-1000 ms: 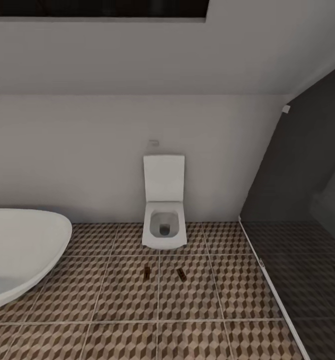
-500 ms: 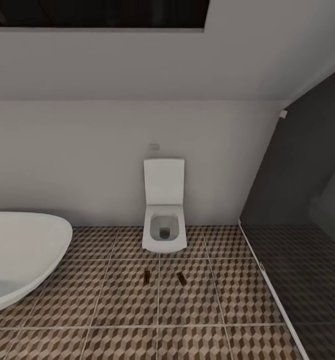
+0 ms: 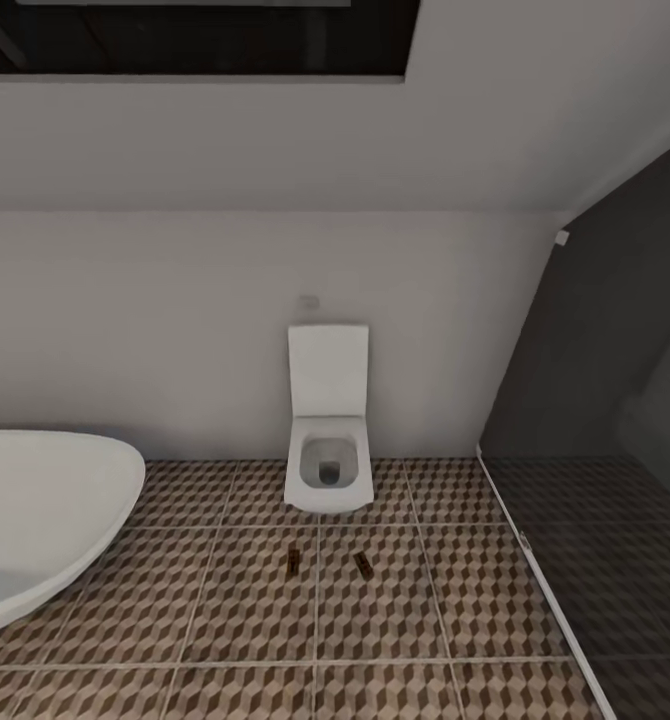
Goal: Take the four mousetraps from the cabinet in the bathroom and place them on the bathroom floor. Make sure all four end up on the same floor surface, and ensure that at least two of them are either under or directly next to the same bathroom sink.
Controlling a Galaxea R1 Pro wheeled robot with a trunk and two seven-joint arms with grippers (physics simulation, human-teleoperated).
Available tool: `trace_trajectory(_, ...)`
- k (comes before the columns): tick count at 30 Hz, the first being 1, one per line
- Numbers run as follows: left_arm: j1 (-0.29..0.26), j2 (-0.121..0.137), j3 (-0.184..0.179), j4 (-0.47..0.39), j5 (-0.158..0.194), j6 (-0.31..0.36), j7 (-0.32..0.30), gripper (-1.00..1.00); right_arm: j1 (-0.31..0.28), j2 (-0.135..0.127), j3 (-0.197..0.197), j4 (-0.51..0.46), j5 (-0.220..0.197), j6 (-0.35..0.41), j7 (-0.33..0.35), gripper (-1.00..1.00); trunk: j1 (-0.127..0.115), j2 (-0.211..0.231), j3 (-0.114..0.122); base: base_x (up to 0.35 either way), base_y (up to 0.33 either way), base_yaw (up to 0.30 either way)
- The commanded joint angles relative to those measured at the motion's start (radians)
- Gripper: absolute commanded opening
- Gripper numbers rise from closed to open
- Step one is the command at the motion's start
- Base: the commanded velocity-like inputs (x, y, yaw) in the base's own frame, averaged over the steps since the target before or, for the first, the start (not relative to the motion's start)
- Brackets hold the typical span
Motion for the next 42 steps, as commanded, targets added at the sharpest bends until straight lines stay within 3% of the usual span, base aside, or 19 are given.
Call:
trace_trajectory(1, -0.001, 0.000, -0.008, 0.001, 0.000, -0.002, 0.005, 1.00, -0.001, 0.000, -0.009, 0.000, 0.006, -0.003, 0.004, 1.00, 0.001, -0.002, 0.000, 0.000, 0.000, 0.000)
trace_trajectory(42, 0.000, -0.002, -0.008, 0.001, 0.000, -0.002, 0.005, 1.00, 0.001, -0.001, -0.009, 0.000, 0.006, -0.003, 0.004, 1.00, 0.001, -0.002, 0.068, 0.000, 0.000, 0.000)
